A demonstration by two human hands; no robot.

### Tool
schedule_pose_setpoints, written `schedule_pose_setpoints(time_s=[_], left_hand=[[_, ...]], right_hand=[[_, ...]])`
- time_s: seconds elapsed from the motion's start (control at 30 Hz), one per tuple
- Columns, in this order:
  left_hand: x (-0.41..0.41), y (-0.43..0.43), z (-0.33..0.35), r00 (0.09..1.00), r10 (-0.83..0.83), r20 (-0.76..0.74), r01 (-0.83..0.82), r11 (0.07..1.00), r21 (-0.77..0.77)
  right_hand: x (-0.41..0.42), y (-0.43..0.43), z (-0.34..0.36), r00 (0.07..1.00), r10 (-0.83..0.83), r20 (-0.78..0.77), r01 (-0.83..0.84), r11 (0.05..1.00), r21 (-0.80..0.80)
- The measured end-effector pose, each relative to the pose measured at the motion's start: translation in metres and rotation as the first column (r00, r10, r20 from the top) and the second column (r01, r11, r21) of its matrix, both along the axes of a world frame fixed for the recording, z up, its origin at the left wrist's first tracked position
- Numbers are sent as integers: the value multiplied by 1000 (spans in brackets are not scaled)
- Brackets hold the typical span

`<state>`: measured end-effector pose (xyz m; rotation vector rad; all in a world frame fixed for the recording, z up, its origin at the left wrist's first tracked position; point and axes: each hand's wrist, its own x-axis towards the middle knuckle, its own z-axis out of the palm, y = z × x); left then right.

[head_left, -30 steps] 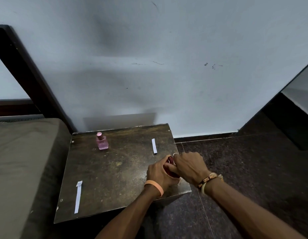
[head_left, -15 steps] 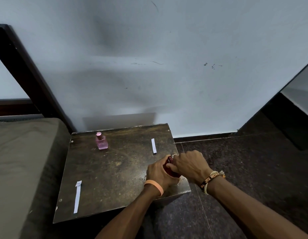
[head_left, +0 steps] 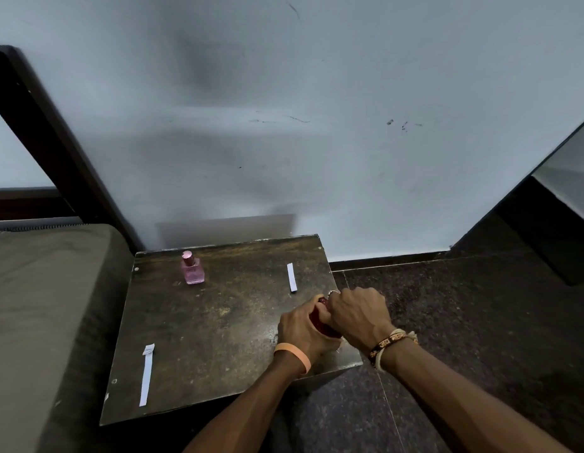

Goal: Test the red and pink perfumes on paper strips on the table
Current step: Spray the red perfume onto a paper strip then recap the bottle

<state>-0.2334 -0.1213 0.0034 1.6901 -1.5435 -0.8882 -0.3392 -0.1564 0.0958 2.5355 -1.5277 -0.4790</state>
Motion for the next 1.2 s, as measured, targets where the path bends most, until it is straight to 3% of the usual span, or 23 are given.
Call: schedule_pose_setpoints(time_s=[0.1, 0.27, 0.47, 0.67, 0.77, 0.83, 0.87, 1.03, 1.2], left_hand=[[1, 0, -2, 1000, 1, 20, -2, 1000, 18], [0, 0, 2, 999, -2, 32, 2, 1000, 7], [2, -1, -2, 997, 13, 73, -15, 999, 35], [0, -1, 3, 998, -7, 65, 6, 1000, 19], [1, -2, 0, 999, -9, 53, 7, 1000, 26], [2, -2, -1, 999, -3, 53, 2, 1000, 25], [2, -1, -1, 999, -3, 52, 2, 1000, 26], [1, -2, -1, 1000, -16, 26, 15, 1000, 4], [2, -1, -2, 999, -1, 33, 0, 1000, 18]], right_hand=[[7, 3, -6, 999, -43, 29, 43, 999, 3], [-10, -7, 7, 992, 129, -15, -128, 991, 38], [2, 4, -2, 981, -171, 93, 166, 985, 54], [-12, -7, 4, 990, 140, 3, -140, 989, 56], [-4, 0, -5, 996, -37, 83, 36, 999, 12], [0, 4, -6, 959, -211, 191, 203, 977, 59], [0, 4, -5, 953, -220, 206, 210, 975, 72], [-9, -3, 2, 986, 159, 49, -159, 987, 12], [6, 4, -7, 999, 18, 51, -17, 999, -33]])
